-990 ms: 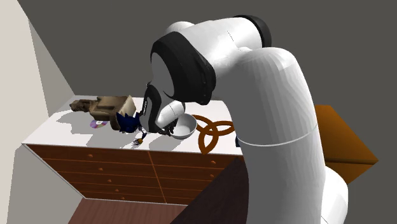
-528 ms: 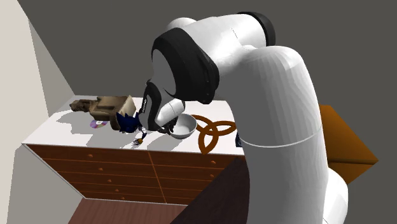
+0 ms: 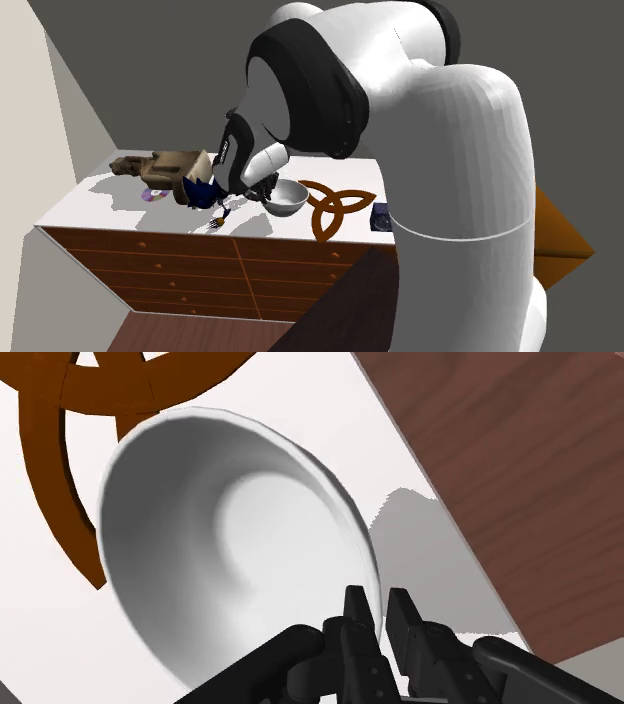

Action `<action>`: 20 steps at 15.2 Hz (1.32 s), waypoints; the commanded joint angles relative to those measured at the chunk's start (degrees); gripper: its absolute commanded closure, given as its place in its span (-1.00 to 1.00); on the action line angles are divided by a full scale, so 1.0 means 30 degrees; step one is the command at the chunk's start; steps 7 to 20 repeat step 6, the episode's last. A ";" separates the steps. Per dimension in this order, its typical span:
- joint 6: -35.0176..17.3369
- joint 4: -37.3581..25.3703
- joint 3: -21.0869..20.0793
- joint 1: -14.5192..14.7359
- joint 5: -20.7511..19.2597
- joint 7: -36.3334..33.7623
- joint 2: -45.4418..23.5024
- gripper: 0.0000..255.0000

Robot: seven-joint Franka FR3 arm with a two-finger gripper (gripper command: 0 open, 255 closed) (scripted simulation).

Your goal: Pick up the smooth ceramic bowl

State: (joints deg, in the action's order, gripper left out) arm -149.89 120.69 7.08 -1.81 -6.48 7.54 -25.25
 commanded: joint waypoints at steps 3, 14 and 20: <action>0.0836 -0.0004 0.0019 0.0019 -0.0010 0.0089 0.0844 1.00; 0.1073 -0.0007 0.0023 0.0027 -0.0013 0.0109 0.1079 1.00; 0.1073 -0.0007 0.0023 0.0027 -0.0013 0.0109 0.1079 1.00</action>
